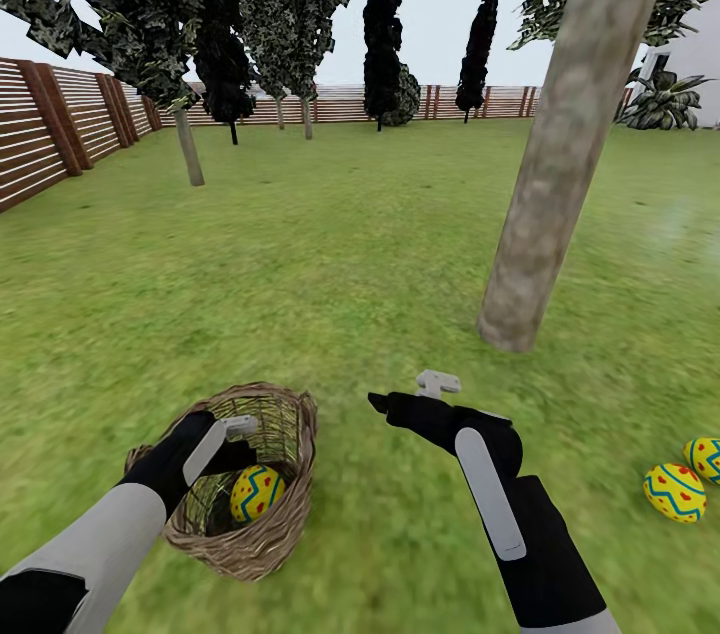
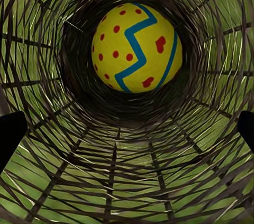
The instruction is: Take the three Easter eggs out of the wicker basket on the lawn in the garden, then place them on the lawn next to a single tree (choose any tree) so that all three eggs are next to the same tree and none are left in the basket.
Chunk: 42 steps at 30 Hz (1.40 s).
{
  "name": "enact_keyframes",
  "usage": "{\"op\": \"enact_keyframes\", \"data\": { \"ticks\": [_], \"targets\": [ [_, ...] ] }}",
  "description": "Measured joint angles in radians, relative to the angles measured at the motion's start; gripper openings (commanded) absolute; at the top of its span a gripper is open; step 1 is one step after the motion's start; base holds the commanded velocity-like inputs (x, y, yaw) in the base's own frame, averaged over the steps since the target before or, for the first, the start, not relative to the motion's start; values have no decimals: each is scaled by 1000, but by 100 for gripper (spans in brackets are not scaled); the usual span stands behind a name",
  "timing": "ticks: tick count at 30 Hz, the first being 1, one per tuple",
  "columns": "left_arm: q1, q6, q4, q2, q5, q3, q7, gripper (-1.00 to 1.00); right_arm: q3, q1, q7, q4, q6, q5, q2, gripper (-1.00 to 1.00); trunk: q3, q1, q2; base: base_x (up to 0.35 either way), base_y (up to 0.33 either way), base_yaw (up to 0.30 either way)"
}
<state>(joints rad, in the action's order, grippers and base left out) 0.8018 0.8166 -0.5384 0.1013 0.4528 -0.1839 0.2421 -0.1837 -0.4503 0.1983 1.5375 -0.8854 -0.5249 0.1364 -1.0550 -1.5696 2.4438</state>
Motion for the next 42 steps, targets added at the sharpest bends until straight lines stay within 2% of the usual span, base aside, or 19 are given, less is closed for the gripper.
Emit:
{"op": "enact_keyframes", "data": {
  "ticks": [42],
  "targets": [
    [0, 0, -1, 3, 1, 3, 0, 100, -1, 1, 0, -1, 0, 3, 0, 100, 0, 0, 0, 34, 5, 0]
  ]
}}
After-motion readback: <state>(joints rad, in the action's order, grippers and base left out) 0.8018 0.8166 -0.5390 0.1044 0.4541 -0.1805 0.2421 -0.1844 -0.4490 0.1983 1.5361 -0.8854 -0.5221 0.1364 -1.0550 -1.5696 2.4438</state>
